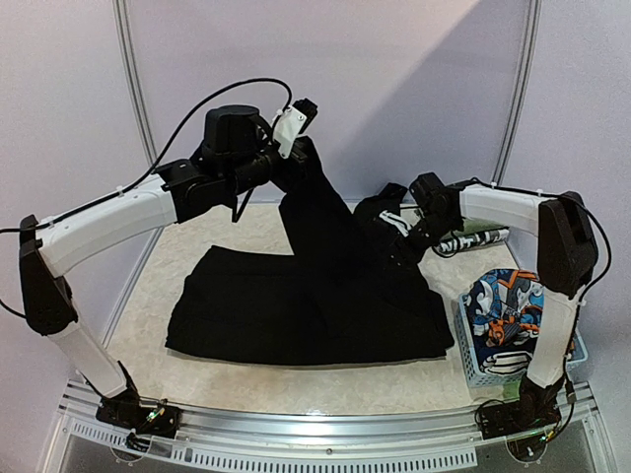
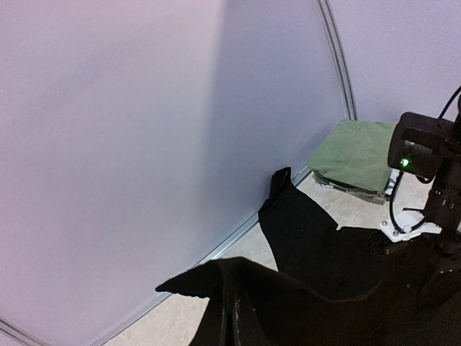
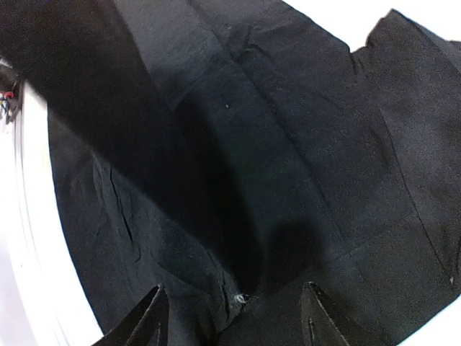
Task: Fold and stack the mixed laundry pile
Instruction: Adjust the 1/3-folded shirt at the center of the board.
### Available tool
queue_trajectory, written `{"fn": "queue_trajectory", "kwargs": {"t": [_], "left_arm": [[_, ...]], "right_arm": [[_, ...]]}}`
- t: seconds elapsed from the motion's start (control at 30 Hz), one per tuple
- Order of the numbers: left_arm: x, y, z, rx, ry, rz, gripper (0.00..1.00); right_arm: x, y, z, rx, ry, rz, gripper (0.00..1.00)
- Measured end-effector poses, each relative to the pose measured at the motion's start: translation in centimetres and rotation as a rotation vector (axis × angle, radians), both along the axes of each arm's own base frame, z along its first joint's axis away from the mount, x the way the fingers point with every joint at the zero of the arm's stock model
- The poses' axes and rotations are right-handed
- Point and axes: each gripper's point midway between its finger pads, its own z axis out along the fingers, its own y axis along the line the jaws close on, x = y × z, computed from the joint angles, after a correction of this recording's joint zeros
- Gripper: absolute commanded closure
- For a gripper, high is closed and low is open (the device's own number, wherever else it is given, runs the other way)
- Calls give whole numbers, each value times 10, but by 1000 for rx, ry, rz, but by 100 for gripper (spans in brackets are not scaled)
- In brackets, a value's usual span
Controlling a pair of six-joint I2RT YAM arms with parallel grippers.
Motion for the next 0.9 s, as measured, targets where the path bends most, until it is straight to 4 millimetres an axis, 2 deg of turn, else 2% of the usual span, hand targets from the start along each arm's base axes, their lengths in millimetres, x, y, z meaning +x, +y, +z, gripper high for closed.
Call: {"fn": "queue_trajectory", "kwargs": {"t": [0.1,0.27,0.5,0.63,0.83,0.87,0.9], "left_arm": [[1,2,-4,10,4,15,100],[5,7,-5,13,3,34,100],[10,13,-5,12,3,50,100],[13,15,-11,20,11,53,100],[20,24,-29,47,33,64,100],[22,26,-32,51,38,64,100],[23,27,-33,51,40,64,100]], "right_arm": [[-1,3,-10,4,29,18,49],[-14,4,-14,21,72,71,49],[-20,6,-9,36,72,127,83],[-9,10,-3,42,42,130,98],[16,-2,-6,-17,-23,53,100],[20,-4,-4,-20,-29,38,96],[26,-8,-1,-21,-39,21,87]]}}
